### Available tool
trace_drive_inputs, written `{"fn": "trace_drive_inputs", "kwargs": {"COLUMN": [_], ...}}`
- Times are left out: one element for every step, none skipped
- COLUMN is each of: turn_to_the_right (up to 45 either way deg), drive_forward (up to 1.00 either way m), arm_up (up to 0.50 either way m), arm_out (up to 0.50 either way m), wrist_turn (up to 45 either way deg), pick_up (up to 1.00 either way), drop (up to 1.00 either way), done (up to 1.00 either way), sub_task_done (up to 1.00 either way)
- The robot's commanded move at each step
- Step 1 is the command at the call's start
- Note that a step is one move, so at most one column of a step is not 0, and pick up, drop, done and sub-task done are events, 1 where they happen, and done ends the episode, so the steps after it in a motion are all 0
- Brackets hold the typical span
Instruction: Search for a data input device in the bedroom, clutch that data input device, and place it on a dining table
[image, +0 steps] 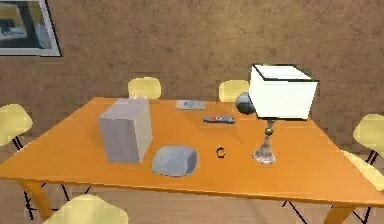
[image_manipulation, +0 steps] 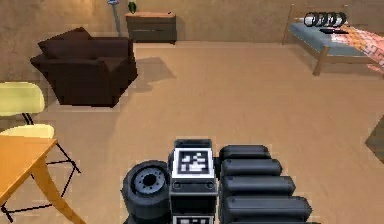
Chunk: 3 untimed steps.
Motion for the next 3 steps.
{"fn": "trace_drive_inputs", "kwargs": {"turn_to_the_right": [-45.0, -30.0, 45.0], "drive_forward": [0.00, 0.00, 0.00], "arm_up": [0.00, 0.00, 0.00], "arm_out": [0.00, 0.00, 0.00], "wrist_turn": [0.0, 0.0, 0.0], "pick_up": [0.00, 0.00, 0.00], "drop": [0.00, 0.00, 0.00], "done": [0.00, 0.00, 0.00], "sub_task_done": [0.00, 0.00, 0.00]}}
